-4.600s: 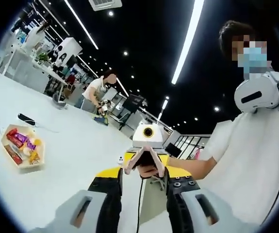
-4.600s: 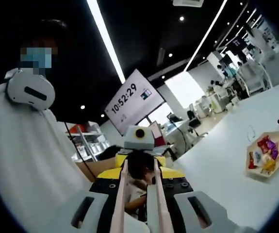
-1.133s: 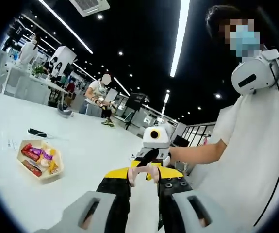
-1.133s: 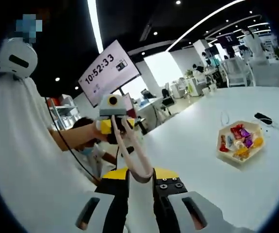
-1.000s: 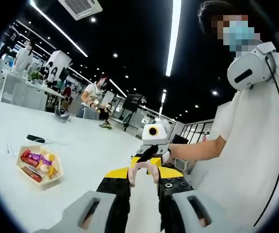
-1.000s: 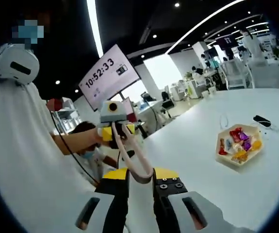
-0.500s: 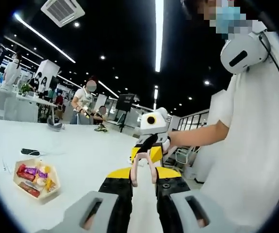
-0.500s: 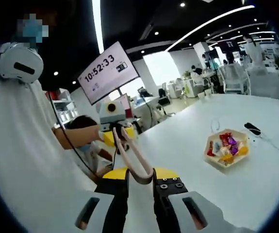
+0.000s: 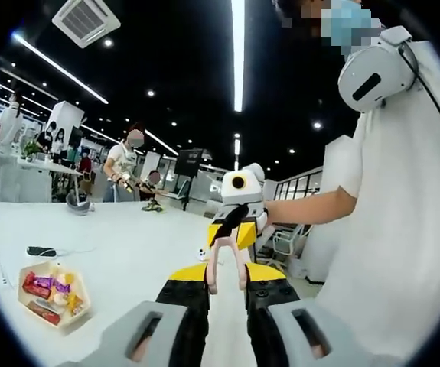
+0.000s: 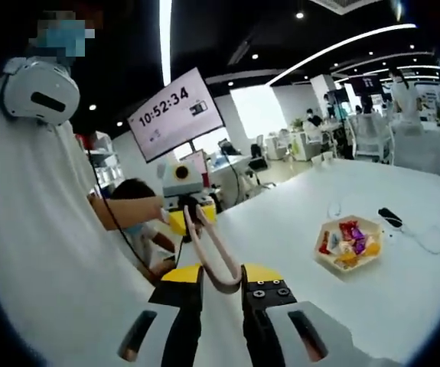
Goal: Place the target food into the container with the food tongs after gripping and lifting it, then release it inside without dropping or visibly crushing the food.
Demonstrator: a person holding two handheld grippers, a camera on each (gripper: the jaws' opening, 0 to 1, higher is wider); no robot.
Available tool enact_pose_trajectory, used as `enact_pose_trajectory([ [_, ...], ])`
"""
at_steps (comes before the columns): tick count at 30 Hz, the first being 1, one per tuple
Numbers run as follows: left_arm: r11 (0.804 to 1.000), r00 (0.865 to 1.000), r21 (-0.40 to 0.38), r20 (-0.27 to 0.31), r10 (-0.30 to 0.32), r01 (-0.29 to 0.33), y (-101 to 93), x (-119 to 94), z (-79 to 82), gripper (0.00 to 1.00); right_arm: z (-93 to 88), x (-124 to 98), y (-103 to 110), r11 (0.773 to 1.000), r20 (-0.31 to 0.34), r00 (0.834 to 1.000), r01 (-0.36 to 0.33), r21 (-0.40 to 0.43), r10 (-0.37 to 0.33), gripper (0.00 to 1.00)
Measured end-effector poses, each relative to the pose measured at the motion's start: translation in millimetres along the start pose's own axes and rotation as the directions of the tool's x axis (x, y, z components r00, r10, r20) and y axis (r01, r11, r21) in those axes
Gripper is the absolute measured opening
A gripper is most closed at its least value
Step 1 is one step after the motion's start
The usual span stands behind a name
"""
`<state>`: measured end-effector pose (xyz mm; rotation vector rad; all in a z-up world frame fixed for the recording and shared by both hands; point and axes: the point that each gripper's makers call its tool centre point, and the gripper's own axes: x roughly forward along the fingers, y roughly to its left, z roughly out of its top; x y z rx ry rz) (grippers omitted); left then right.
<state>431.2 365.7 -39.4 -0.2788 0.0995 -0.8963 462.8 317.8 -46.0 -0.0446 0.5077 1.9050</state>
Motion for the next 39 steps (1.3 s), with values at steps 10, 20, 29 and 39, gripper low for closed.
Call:
enact_pose_trajectory([
  [10,0.997,0.971,0.029,-0.227,0.072,-0.067,22.5,-10.6,-66.3,0.29,-43.7,20.4,-14.6,0.996,-0.075,0.996,0.051,-0.080,-0.057,0.16],
  [20,0.974,0.907,0.108,-0.356,0.224,-0.198,53.0,-36.7,-105.9,0.35,-73.3,52.7,-31.1,0.990,-0.087,0.994,0.051,-0.133,-0.063,0.15],
  [29,0.947,0.848,0.181,-0.423,0.320,-0.266,83.5,-50.7,-132.4,0.36,-94.6,77.7,-58.6,0.979,-0.124,0.987,0.075,-0.188,-0.100,0.16],
  [39,0.933,0.813,0.170,-0.458,0.361,-0.318,132.3,-56.2,-161.6,0.38,-121.0,97.0,-96.9,0.980,-0.149,0.977,0.133,-0.146,-0.155,0.16],
])
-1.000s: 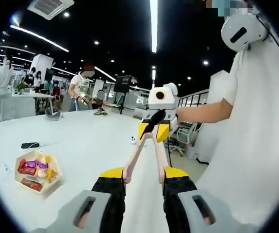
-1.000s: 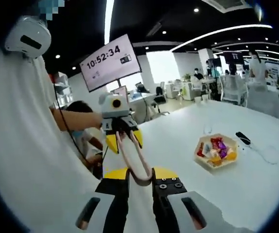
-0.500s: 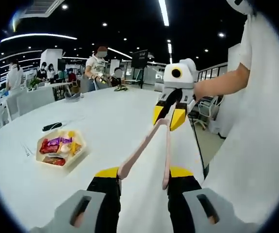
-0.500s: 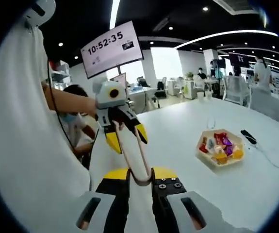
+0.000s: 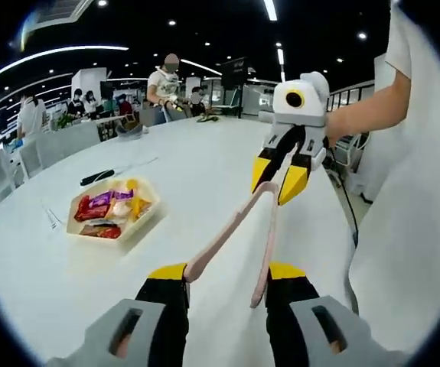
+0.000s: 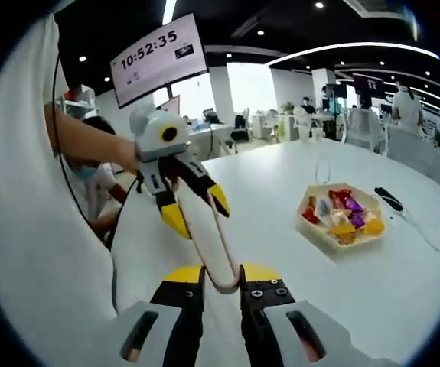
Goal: Place the target food into the container with the food tongs after gripping and lifting it, then release it inside without dropping or visibly crushing the food.
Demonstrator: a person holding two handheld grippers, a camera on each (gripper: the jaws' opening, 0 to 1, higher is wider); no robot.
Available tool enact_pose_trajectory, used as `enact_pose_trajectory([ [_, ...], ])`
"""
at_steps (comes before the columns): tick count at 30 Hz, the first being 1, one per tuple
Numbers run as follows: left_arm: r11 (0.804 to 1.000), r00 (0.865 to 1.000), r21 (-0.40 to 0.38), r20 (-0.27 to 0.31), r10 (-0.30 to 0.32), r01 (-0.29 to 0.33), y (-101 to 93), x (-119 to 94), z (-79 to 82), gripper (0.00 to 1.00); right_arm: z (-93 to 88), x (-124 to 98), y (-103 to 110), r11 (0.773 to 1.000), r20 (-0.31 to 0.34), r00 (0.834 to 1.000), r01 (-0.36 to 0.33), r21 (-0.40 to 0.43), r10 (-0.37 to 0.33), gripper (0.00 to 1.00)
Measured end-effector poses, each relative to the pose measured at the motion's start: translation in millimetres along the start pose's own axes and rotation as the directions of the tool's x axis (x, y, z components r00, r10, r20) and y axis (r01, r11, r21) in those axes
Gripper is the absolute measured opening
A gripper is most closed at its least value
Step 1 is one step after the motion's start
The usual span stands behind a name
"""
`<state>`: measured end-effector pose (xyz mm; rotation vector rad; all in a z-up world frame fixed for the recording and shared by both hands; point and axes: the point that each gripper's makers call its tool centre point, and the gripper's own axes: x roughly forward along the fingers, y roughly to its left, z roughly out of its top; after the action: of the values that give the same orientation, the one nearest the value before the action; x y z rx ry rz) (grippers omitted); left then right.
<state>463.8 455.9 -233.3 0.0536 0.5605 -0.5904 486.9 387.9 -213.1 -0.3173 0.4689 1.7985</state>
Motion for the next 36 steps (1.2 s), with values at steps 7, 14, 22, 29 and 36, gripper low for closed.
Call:
enact_pose_trajectory([
  [7,0.998,1.000,-0.059,-0.018,0.007,-0.008,25.8,20.6,-17.3,0.39,-15.1,15.7,-24.8,0.997,-0.004,1.000,0.003,0.081,-0.003,0.16],
  [14,0.983,0.998,-0.175,0.000,0.063,-0.062,46.0,37.1,-16.0,0.47,-30.1,32.0,-44.5,0.994,-0.044,0.999,-0.012,0.105,0.016,0.17],
  [22,0.991,0.996,-0.106,-0.054,0.072,-0.077,48.6,50.8,-29.3,0.45,-43.1,38.2,-57.7,0.994,-0.020,1.000,-0.007,0.110,0.009,0.17],
  [29,0.992,0.992,-0.051,-0.066,0.110,-0.114,57.1,59.4,-39.7,0.42,-45.4,37.1,-65.6,0.999,-0.046,0.999,-0.007,0.043,0.009,0.17],
  [36,0.987,0.984,-0.019,-0.091,0.156,-0.159,59.1,66.9,-41.4,0.42,-49.3,38.2,-75.8,0.997,-0.043,0.999,0.034,0.072,-0.031,0.20],
])
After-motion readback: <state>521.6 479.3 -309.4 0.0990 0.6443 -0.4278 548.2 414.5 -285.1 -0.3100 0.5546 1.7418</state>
